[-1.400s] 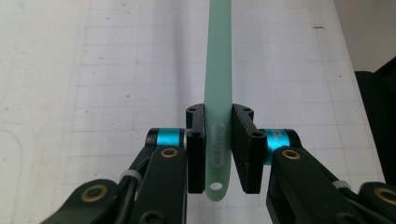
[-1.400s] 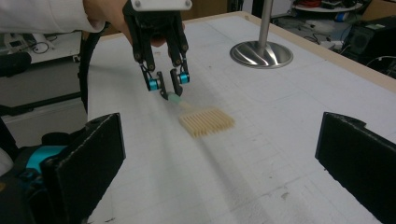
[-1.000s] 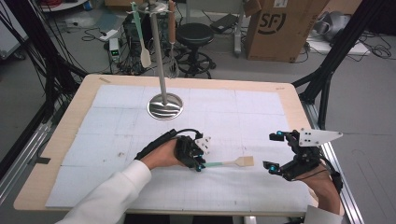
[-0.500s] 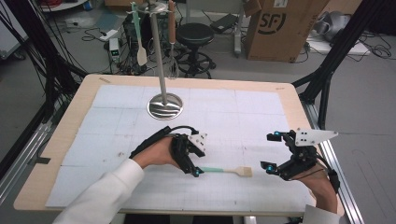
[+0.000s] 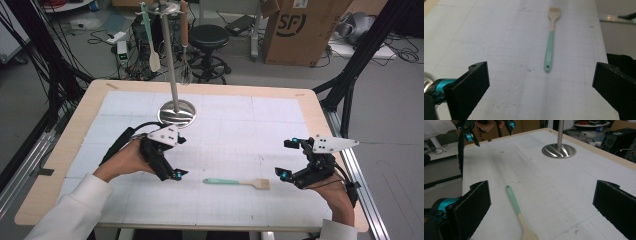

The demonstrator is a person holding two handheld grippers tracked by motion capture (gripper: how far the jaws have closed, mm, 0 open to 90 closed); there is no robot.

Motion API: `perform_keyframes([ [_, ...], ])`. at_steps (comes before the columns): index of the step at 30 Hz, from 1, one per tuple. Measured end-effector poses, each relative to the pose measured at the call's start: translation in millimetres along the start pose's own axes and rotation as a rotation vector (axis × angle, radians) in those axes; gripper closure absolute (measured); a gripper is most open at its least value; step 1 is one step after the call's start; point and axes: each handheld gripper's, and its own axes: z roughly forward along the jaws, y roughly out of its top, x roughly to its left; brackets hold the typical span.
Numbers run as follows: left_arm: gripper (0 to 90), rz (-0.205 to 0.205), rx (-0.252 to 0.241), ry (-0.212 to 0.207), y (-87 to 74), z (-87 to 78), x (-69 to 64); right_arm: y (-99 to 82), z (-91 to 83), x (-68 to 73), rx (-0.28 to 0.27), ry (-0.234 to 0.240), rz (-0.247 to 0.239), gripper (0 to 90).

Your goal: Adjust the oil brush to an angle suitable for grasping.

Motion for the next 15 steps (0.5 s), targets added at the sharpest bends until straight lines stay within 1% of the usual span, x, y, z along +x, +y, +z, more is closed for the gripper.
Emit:
perform_keyframes([
  [1,1.6,-0.007,-0.018,0.012,-4.7,-6.1,-0.8,0.8,1.5,0.4,-0.003,-0.001,-0.003,0.2],
  [2,1.6,-0.013,-0.025,0.015,-8.9,-12.3,-1.4,1.5,3.1,1.2,-0.003,0.001,-0.004,0.2],
  [4,1.6,-0.015,-0.049,0.033,-17.6,-22.2,-4.2,2.8,5.5,2.8,-0.004,0.017,-0.002,0.2],
  [5,1.6,-0.015,-0.052,0.042,-21.7,-26.6,-5.5,3.4,6.6,3.1,-0.009,0.023,-0.004,0.2],
  [7,1.6,-0.025,-0.063,0.065,-29.6,-34.2,-7.8,4.1,7.1,3.1,-0.013,0.016,0.002,0.2],
  [9,1.6,-0.031,-0.073,0.080,-36.5,-40.5,-10.0,4.2,7.5,3.2,-0.016,0.020,0.011,0.2],
  [11,1.6,-0.035,-0.092,0.088,-42.8,-45.7,-12.8,4.6,8.2,3.7,-0.005,0.023,0.017,0.2],
  [12,1.6,-0.039,-0.096,0.093,-46.0,-47.8,-14.0,5.0,8.4,4.2,0.006,0.022,0.015,0.2],
  [14,1.6,-0.034,-0.077,0.117,-52.2,-52.2,-16.5,6.1,8.8,5.2,0.023,0.017,0.013,0.2],
  [15,1.7,-0.032,-0.076,0.121,-55.5,-54.1,-17.6,6.9,8.9,5.4,0.026,0.015,0.012,0.2],
])
